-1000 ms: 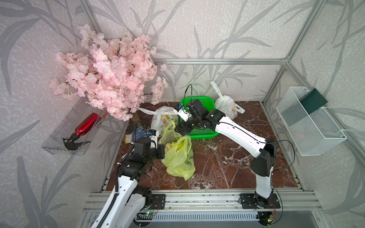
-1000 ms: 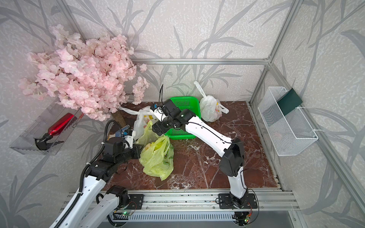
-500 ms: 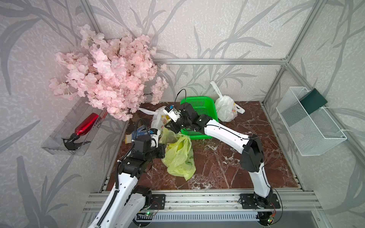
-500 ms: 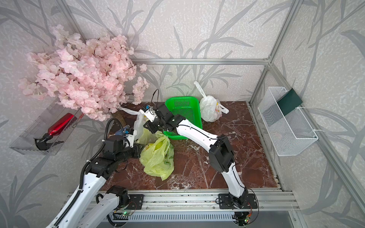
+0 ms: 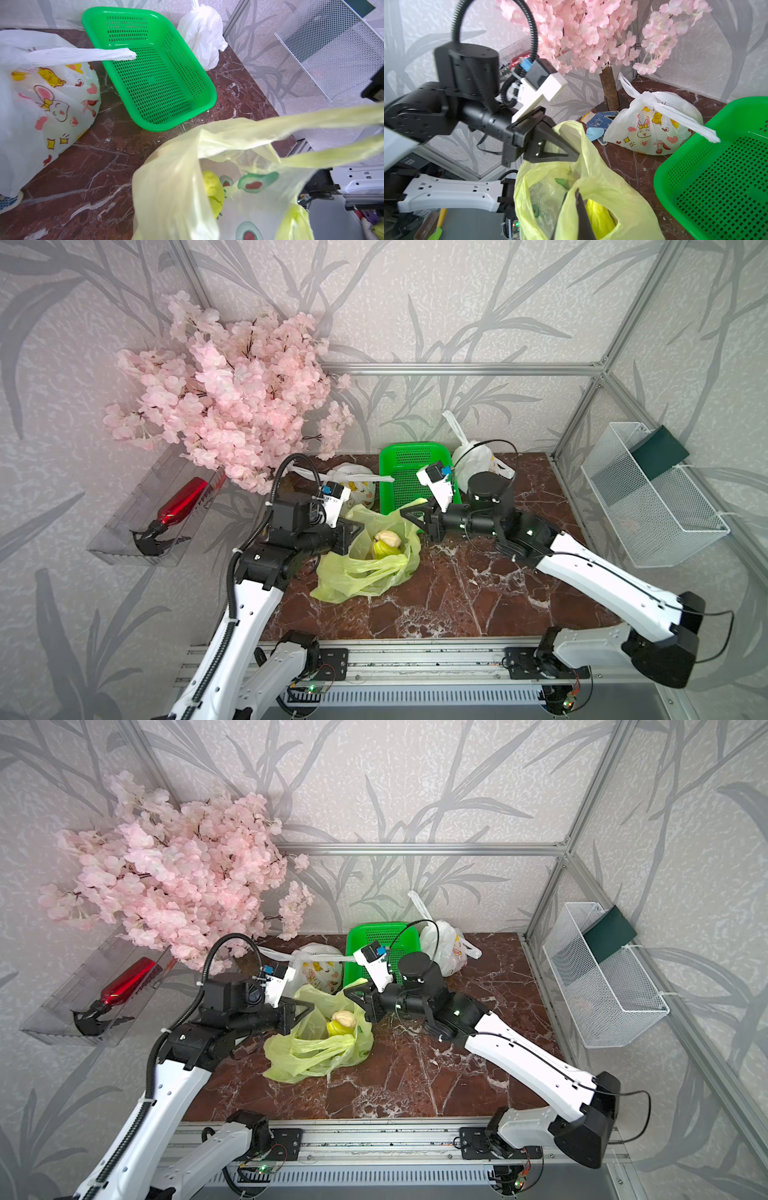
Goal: Place the pears into plastic bags & tie knots
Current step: Place the plastic bag at the center of the board, then tie the plastic bag at the center of the board.
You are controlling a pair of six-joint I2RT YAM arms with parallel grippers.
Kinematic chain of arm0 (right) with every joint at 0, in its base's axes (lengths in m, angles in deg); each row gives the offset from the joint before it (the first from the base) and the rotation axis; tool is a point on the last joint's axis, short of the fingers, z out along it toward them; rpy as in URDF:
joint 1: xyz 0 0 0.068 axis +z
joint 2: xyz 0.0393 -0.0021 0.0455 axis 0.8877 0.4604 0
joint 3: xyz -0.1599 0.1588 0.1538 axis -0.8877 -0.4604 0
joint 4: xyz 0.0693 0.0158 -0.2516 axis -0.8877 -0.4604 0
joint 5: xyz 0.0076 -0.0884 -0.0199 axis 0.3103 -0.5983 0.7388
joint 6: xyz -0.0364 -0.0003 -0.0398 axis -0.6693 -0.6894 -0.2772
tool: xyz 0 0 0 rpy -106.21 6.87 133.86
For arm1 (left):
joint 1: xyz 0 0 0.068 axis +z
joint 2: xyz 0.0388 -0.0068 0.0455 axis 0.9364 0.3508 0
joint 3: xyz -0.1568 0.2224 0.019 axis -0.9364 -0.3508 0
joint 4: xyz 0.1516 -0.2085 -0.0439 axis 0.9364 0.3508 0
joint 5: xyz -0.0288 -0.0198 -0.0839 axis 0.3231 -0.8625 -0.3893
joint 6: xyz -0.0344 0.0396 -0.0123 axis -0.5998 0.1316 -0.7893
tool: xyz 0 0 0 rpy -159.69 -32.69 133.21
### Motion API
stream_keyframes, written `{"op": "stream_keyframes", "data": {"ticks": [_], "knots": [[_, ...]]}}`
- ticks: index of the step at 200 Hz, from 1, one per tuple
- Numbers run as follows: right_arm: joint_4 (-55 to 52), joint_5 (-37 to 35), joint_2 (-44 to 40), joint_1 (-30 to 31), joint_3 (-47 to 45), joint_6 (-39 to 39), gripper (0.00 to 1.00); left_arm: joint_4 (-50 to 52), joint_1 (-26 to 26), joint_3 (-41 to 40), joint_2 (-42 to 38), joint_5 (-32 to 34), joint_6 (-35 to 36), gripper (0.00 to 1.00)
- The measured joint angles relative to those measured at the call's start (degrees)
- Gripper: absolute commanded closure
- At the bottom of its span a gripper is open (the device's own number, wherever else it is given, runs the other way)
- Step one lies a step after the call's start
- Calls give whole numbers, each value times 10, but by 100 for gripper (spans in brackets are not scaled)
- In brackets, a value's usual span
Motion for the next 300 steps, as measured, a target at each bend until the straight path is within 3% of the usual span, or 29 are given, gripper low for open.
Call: {"op": "stream_keyframes", "data": {"ticks": [26, 47, 74, 92, 117, 147, 180, 229, 259, 300], "knots": [[-30, -9, -31, -6, -2, 24, 100, -11, 0, 37, 88, -34, -4, 100], [-49, -13, -33, -46, -1, 53, 100, -35, -6, 59, 167, -54, -11, 100], [-61, -34, -14, -132, -7, 86, 100, -69, -25, 104, 268, -53, -13, 63], [-62, -57, 10, -170, -9, 90, 100, -85, -31, 127, 301, -34, -9, 49], [-62, -69, 51, -196, -9, 87, 100, -94, -24, 130, 274, -3, 12, 38], [-65, -59, 68, -207, -9, 81, 100, -108, -22, 122, 181, 3, 62, 37], [-72, -30, 76, -209, -6, 76, 100, -109, -80, 68, 94, 41, 195, 37], [-74, 7, 82, -225, -6, 77, 100, -56, -157, 38, 96, 119, 375, 27], [-73, 24, 85, -230, -6, 80, 100, -36, -214, 29, 94, 139, 425, 21], [-70, 44, 94, -231, -6, 85, 100, -21, -234, 28, 131, 180, 475, 22]]}}
